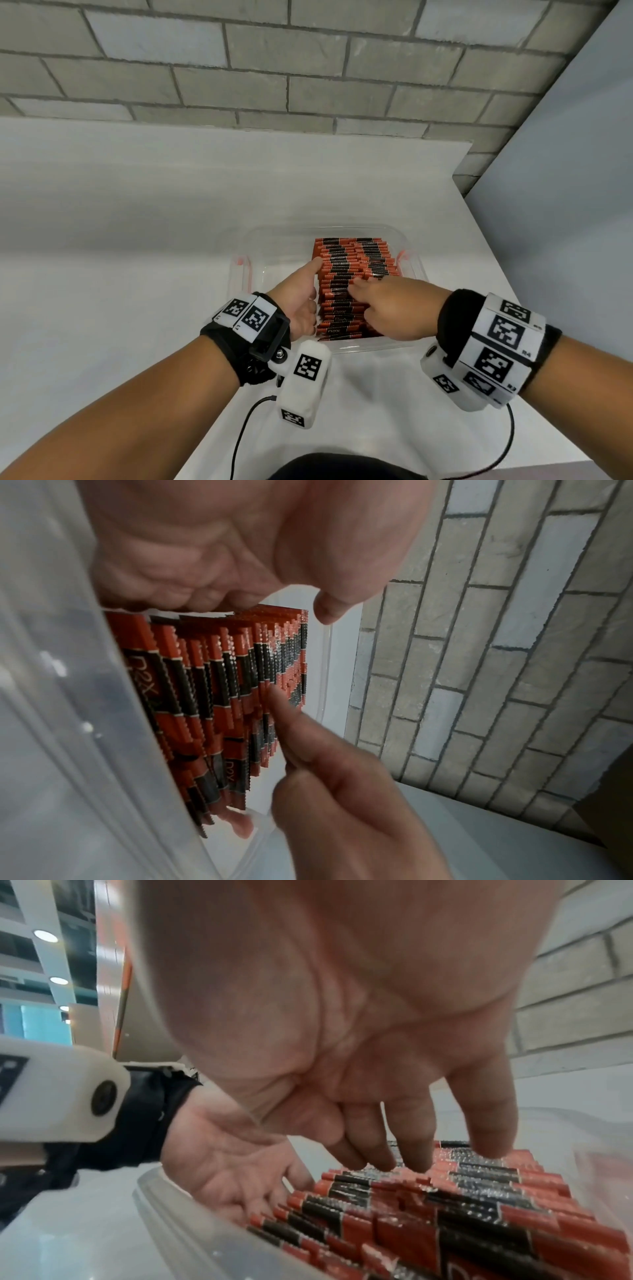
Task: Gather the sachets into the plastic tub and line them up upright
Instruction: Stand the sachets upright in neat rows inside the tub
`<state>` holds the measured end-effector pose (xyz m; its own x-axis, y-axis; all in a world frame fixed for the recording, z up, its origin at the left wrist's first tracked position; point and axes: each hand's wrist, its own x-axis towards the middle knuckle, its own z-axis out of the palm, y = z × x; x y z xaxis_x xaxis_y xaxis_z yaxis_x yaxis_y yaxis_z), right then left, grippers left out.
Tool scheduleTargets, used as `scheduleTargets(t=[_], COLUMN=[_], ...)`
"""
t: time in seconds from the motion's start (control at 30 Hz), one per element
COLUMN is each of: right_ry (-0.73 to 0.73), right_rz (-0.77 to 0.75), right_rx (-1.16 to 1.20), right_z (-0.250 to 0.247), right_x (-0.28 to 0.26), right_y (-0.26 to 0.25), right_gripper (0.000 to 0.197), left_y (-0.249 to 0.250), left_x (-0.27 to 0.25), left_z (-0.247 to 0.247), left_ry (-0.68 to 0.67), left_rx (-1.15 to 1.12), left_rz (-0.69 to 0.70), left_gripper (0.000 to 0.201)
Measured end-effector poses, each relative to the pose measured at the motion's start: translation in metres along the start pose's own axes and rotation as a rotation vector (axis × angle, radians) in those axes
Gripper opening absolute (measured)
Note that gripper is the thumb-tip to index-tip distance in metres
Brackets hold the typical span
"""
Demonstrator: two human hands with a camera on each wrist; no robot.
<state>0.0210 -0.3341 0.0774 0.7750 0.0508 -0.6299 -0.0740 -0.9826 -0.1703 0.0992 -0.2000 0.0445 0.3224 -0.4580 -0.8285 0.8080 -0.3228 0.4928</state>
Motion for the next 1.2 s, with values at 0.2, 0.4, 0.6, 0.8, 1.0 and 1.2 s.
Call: scheduleTargets(t=[0.2,0.4,0.6,0.8,1.0,1.2], right_ry=[0.012,0.001,0.009,0.036,0.012,-0.006], right_rz=[0.023,0.066,0.095,0.114,0.125,0.132], right_rx=[0.008,-0.04,-0.044,-0.037,-0.029,0.064], right_z=[0.0,-0.008,-0.021,-0.022,-0.026,-0.037], right_x=[0.011,0.019,0.029,0.038,0.042,0.049], right_y=[-0.006,-0.009,-0.011,-0.009,-0.01,-0.003], right_gripper=[0.036,0.04,0.036,0.033,0.038,0.036], left_y=[0.0,0.006,0.01,0.009,0.014,0.02], left_x=[-0.004,-0.003,-0.002,0.014,0.024,0.032], left_z=[0.004,0.006,0.006,0.004,0.01,0.009], left_ry=[-0.002,0.001,0.021,0.101,0.054,0.062], left_rx=[0.018,0.002,0.031,0.033,0.0,-0.039], left_rz=[0.011,0.082,0.111,0.193,0.215,0.256], left_gripper=[0.069,0.064,0.068,0.048,0.047,0.046])
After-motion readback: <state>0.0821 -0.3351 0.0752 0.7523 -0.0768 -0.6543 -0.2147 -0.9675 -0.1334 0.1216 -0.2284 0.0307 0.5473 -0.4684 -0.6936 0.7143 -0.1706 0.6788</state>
